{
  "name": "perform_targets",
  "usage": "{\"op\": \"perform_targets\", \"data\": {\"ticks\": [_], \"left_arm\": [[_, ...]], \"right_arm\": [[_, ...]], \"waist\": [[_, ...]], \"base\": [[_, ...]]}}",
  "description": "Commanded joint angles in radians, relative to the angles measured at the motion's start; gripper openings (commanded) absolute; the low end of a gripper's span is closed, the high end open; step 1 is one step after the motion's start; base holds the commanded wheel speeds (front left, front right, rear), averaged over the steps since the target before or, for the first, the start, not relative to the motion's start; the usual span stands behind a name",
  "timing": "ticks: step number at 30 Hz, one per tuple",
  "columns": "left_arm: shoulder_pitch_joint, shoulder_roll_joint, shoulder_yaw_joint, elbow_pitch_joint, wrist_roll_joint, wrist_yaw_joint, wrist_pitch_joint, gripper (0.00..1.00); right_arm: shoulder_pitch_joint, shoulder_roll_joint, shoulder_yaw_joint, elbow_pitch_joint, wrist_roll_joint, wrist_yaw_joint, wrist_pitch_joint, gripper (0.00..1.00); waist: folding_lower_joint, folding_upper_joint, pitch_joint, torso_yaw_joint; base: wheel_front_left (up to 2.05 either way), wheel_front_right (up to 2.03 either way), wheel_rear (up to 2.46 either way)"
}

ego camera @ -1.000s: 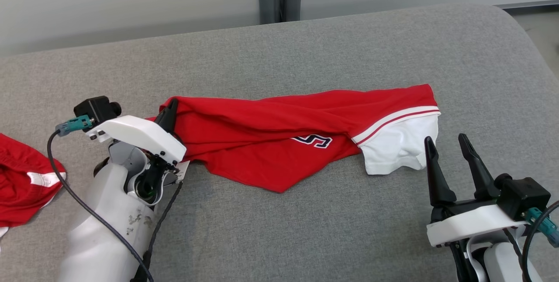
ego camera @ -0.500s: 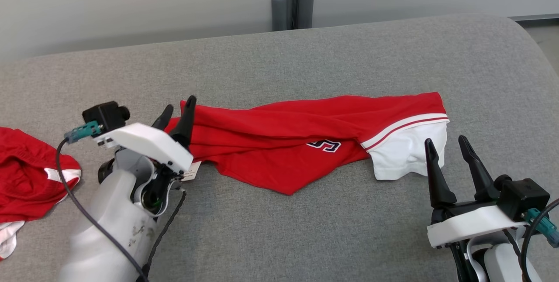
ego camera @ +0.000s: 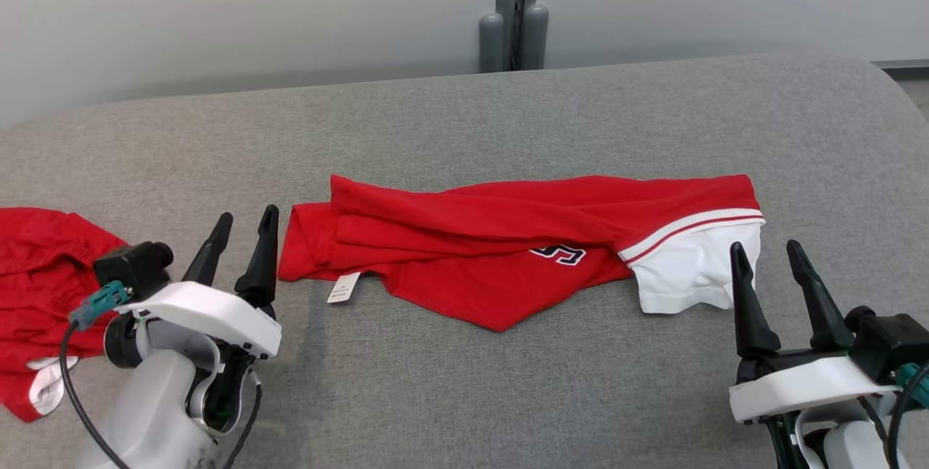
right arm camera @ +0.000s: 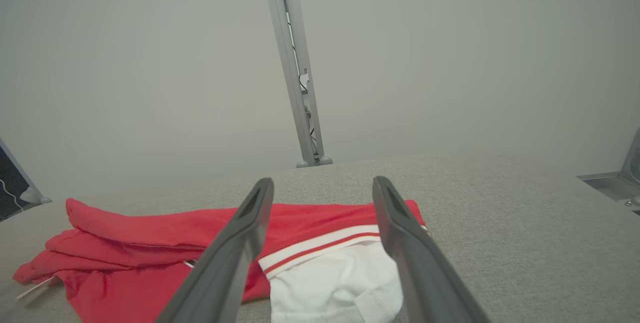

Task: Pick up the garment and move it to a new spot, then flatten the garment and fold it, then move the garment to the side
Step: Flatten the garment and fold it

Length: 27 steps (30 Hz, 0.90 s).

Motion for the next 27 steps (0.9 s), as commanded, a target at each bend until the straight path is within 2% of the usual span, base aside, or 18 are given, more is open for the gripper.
{"op": "perform_targets", "data": {"ticks": [1,5,7,13,18,27], "left_arm": [[0.025,0.014,0.019,-0.046,0.031,0.019,-0.005,1.0],[0.125,0.018,0.098,-0.232,0.145,0.079,-0.005,1.0],[0.153,0.014,0.118,-0.278,0.174,0.093,-0.005,1.0],[0.315,-0.044,0.213,-0.499,0.325,0.135,-0.005,1.0],[0.407,-0.106,0.265,-0.584,0.422,0.122,-0.006,1.0],[0.444,-0.169,0.307,-0.579,0.495,0.064,-0.006,1.0]], "right_arm": [[0.008,-0.008,-0.005,-0.009,0.001,0.002,-0.003,1.0],[0.02,-0.008,-0.019,-0.019,-0.003,0.002,-0.003,1.0],[0.021,-0.008,-0.022,-0.02,-0.004,0.002,-0.003,1.0],[0.046,-0.007,-0.037,-0.021,-0.013,0.002,-0.003,1.0],[0.062,-0.008,-0.054,-0.018,-0.015,0.002,-0.003,1.0],[0.064,-0.008,-0.056,-0.014,-0.019,0.002,-0.003,1.0]], "waist": [[0.0,0.0,-0.004,0.009],[0.0,0.0,-0.011,0.023],[0.0,0.0,-0.014,0.026],[0.0,0.0,-0.037,0.03],[0.0,0.0,-0.045,0.032],[0.0,0.0,-0.044,0.035]], "base": [[0.0,0.0,0.0],[0.0,0.0,0.0],[0.0,0.0,0.0],[0.0,0.0,0.0],[0.0,0.0,0.0],[0.0,0.0,0.0]]}}
